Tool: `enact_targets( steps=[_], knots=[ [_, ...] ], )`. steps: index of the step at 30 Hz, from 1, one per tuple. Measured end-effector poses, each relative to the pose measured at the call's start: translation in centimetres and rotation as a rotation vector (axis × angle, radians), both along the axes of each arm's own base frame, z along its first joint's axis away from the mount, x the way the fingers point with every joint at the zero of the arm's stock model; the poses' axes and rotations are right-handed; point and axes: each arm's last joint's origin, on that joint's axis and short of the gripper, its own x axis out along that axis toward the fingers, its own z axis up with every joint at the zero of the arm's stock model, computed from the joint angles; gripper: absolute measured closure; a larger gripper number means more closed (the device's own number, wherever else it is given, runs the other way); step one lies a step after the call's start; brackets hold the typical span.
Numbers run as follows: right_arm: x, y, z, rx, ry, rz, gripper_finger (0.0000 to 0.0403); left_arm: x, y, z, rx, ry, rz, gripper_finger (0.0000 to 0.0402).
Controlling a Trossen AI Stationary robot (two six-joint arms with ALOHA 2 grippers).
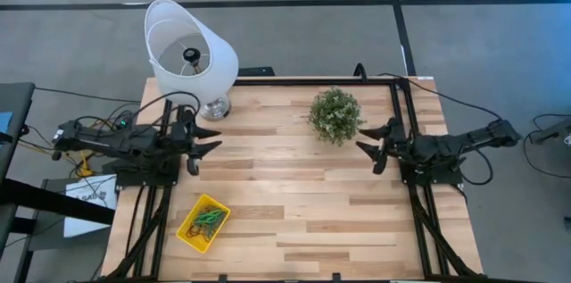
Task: Pick and place items into bin
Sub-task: Return to Home Position
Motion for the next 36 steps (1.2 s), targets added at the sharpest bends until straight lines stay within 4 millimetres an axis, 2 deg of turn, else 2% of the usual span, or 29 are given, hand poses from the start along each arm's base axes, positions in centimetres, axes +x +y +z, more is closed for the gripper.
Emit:
enact_targets(
  steps=[3, 9, 13, 19, 22, 26, 36],
  knots=[
    [-0.3, 0.0, 0.0, 0.004, -0.024, -0.036, 0.0188, -0.4, -0.2, 0.1, 0.022, -0.012, 0.019, 0.0278],
    [-0.8, 0.7, -0.1, -0.004, -0.016, 0.047, 0.0188, -1.6, -0.5, -0.1, 0.051, 0.002, -0.012, 0.0278],
    [-1.0, 1.0, -0.3, -0.018, -0.004, 0.039, 0.0188, -2.2, -0.3, -0.4, 0.061, 0.027, 0.014, 0.0278],
    [-0.8, 1.4, -1.3, -0.117, -0.052, 0.048, 0.0188, -2.2, -1.0, 0.0, 0.138, -0.048, -0.204, 0.0278],
    [-0.7, 1.7, -1.2, -0.108, -0.074, 0.126, 0.0188, -1.6, -1.3, -1.3, 0.127, -0.129, -0.256, 0.0278],
    [-0.8, 1.7, -0.9, -0.124, -0.099, 0.133, 0.0188, -1.0, -1.5, -3.9, 0.127, -0.158, -0.246, 0.0278],
    [-0.8, 1.7, -0.9, -0.147, -0.085, 0.129, 0.0188, -0.7, -1.6, -6.7, 0.126, -0.172, -0.238, 0.0278]
  ],
)
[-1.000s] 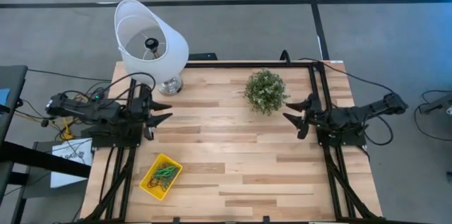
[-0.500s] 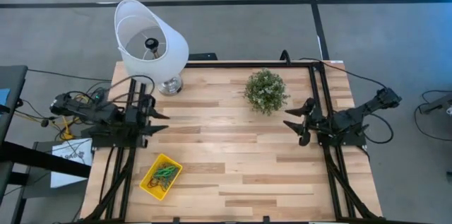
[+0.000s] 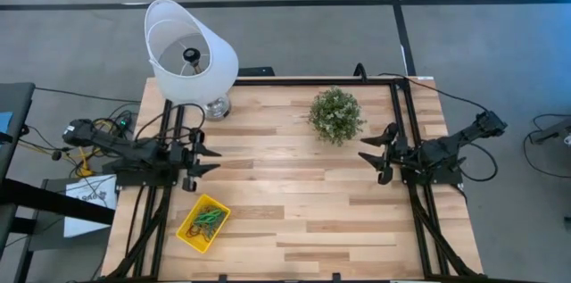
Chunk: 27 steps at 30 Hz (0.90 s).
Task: Pick and place items into bin
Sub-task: Return to Home Position
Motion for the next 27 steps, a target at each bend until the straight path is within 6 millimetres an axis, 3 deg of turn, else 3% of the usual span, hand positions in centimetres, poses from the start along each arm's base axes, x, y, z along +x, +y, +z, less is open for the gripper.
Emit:
enact_targets(
  steps=[9, 18, 27],
  knots=[
    [0.0, 0.0, -0.1, 0.019, 0.006, -0.001, 0.0188, 0.1, 0.0, -0.5, 0.001, 0.022, 0.003, 0.0278],
    [0.0, 0.0, -0.3, 0.013, 0.019, -0.001, 0.0188, 0.2, 0.5, -2.2, -0.002, 0.198, 0.180, 0.0278],
    [0.0, 0.0, -0.7, -0.008, 0.061, 0.001, 0.0188, 0.1, 0.5, -3.1, -0.104, 0.282, 0.184, 0.0278]
  ],
)
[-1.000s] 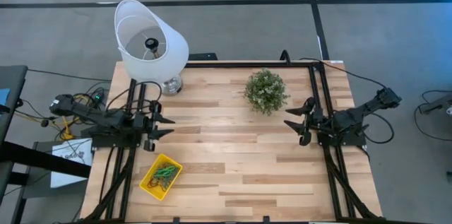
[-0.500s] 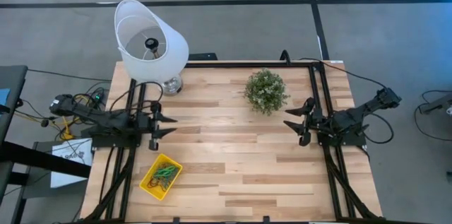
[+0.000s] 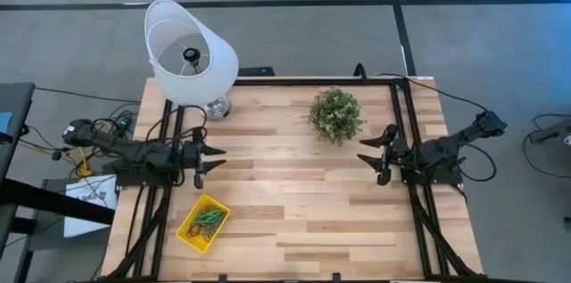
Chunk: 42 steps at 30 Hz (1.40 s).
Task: Pick and place items into bin
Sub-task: Return to Home Position
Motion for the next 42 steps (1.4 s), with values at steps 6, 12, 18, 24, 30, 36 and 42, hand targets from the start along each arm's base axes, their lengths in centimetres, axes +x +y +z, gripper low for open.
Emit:
enact_targets(
  steps=[6, 12, 18, 24, 30, 36, 42],
  knots=[
    [0.00, 0.00, 0.00, 0.000, 0.000, 0.000, 0.0188, 0.00, -0.03, -0.03, 0.008, 0.003, -0.013, 0.0278],
    [0.00, 0.00, -0.01, 0.000, 0.000, 0.000, 0.0188, 0.00, -0.04, -0.04, 0.016, 0.004, -0.015, 0.0278],
    [0.00, 0.00, -0.01, 0.000, 0.000, 0.000, 0.0188, 0.00, -0.04, -0.06, 0.032, 0.007, -0.016, 0.0278],
    [0.00, 0.00, -0.01, 0.000, 0.000, -0.001, 0.0188, 0.00, -0.04, -0.06, 0.022, 0.005, -0.015, 0.0278],
    [0.00, 0.00, -0.01, 0.000, 0.000, 0.000, 0.0188, 0.00, -0.04, -0.07, 0.026, 0.006, -0.016, 0.0278],
    [0.00, 0.00, -0.01, 0.000, 0.000, 0.000, 0.0188, 0.00, -0.04, -0.07, 0.036, 0.008, -0.017, 0.0278],
    [0.00, 0.00, -0.01, 0.000, 0.000, 0.000, 0.0188, 0.00, -0.04, -0.09, 0.031, 0.007, -0.016, 0.0278]
  ],
)
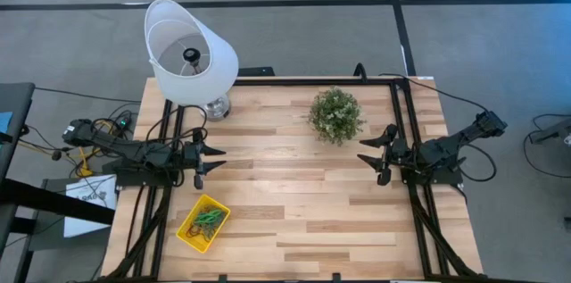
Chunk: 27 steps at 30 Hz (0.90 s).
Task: Pick and place items into bin
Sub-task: Return to Home Position
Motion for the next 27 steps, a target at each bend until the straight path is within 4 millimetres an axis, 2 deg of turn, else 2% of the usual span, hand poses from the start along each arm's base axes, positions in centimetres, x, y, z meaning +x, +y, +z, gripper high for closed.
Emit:
enact_targets(
  steps=[27],
  knots=[
    [0.00, 0.00, -0.01, 0.000, 0.000, 0.000, 0.0188, 0.00, 0.00, 0.00, 0.013, 0.002, -0.002, 0.0278]
  ],
)
